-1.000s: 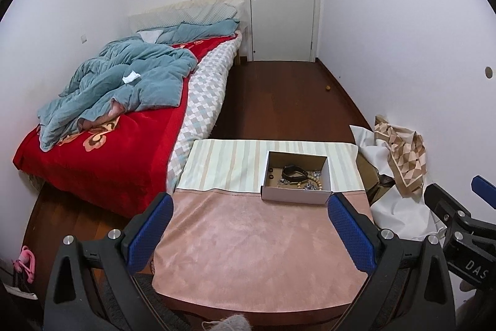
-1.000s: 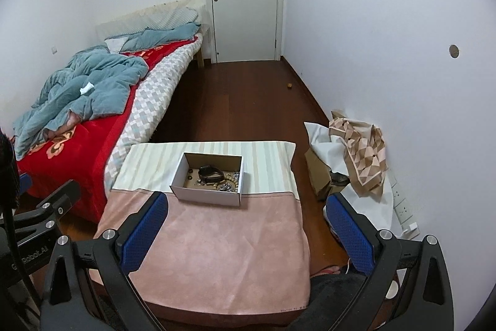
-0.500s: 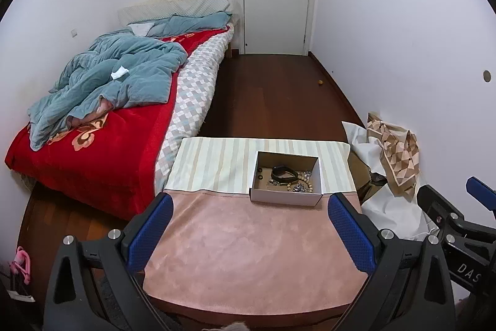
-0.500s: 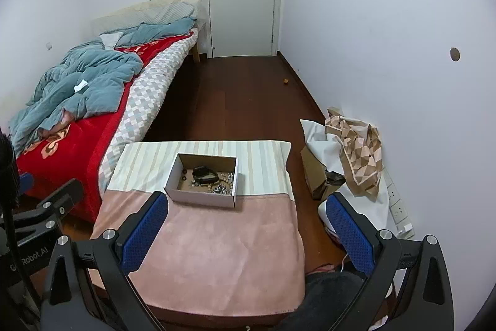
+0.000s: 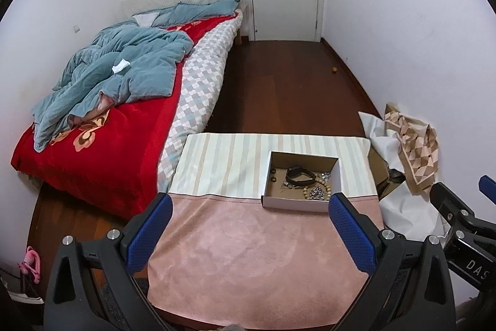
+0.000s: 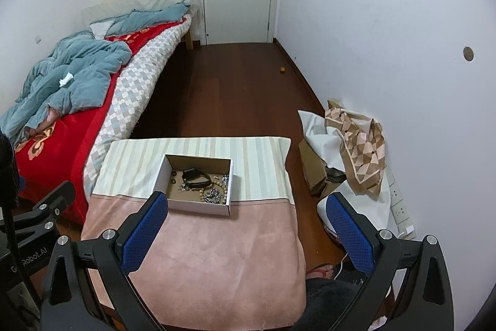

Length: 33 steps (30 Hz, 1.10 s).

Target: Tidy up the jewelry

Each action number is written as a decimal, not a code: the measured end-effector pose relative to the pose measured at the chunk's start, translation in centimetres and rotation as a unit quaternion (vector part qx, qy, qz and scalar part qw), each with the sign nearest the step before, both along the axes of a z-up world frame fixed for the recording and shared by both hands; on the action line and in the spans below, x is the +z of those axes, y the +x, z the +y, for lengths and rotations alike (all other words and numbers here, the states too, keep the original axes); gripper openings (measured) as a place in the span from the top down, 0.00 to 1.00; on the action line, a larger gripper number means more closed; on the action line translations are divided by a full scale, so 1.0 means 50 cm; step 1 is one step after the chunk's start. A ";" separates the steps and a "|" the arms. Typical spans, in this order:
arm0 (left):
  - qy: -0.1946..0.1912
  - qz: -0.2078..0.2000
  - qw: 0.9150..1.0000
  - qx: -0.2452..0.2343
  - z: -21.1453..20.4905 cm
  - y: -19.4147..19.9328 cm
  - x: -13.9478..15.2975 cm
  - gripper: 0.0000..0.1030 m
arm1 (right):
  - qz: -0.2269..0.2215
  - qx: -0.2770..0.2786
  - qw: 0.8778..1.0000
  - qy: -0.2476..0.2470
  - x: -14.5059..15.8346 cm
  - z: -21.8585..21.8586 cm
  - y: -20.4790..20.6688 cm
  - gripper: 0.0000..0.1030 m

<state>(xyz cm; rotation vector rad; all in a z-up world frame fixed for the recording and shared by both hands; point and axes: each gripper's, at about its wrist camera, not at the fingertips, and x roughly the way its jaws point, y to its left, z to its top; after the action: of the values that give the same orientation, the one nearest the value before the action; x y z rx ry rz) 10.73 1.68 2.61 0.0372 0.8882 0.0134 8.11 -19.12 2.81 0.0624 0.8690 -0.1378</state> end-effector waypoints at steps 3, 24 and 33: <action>-0.001 0.010 1.000 -0.003 -0.003 0.014 -0.011 0.00 | 0.011 -0.002 1.000 0.002 -0.017 -0.004 0.020 0.00; -0.005 0.034 0.999 -0.013 -0.017 0.038 -0.036 0.00 | 0.038 -0.002 0.999 0.012 -0.054 -0.018 0.048 0.00; -0.005 0.036 0.999 -0.010 -0.012 0.032 -0.042 0.00 | 0.042 0.002 0.999 0.012 -0.059 -0.013 0.042 0.00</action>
<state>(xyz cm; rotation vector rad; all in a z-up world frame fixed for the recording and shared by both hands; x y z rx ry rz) 12.31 1.07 0.49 0.0377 0.9608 -0.0117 10.19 -19.77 -0.14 0.0774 0.9538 -0.1279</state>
